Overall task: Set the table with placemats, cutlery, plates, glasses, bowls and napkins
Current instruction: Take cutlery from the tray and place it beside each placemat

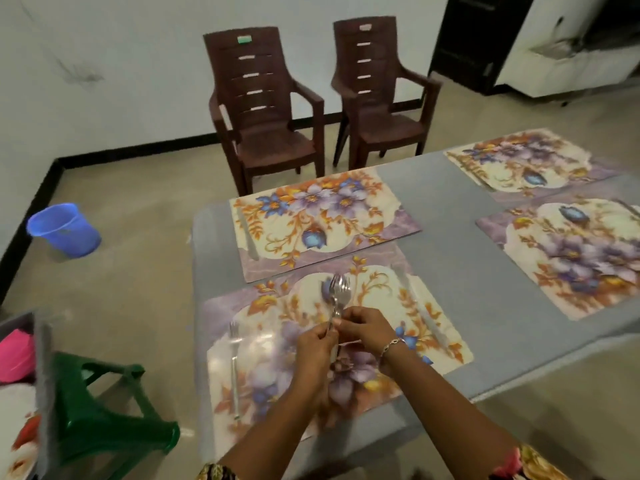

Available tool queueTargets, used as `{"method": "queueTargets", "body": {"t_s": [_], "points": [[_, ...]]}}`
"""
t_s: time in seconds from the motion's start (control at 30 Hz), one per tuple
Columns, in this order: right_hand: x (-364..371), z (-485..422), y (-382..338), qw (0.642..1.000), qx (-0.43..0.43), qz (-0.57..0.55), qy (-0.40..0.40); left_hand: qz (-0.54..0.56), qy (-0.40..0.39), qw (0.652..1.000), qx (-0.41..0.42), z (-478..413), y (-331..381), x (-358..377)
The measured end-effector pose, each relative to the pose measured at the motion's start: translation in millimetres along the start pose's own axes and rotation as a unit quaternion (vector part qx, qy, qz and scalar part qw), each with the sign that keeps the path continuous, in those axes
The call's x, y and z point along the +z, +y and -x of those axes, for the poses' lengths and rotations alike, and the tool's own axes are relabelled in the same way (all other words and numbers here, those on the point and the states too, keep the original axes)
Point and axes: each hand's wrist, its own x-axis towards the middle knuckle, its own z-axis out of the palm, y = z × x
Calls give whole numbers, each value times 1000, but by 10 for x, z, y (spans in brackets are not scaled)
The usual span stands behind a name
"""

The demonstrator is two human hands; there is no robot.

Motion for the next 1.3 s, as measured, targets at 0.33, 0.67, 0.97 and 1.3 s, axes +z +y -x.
{"method": "queueTargets", "body": {"t_s": [0.33,0.67,0.97,1.3], "points": [[-1993,510,-122,992,-48,-69,97,52,-84,994,-55,225,-54,2044],[-3450,642,47,957,-11,-282,66,48,-165,978,-121,109,-180,3295],[-4296,57,-151,977,1,-133,165,15,-77,995,-61,-419,-211,3967],[-4587,-795,-231,979,116,130,104,-11,80,995,-63,-939,0,4113]]}}
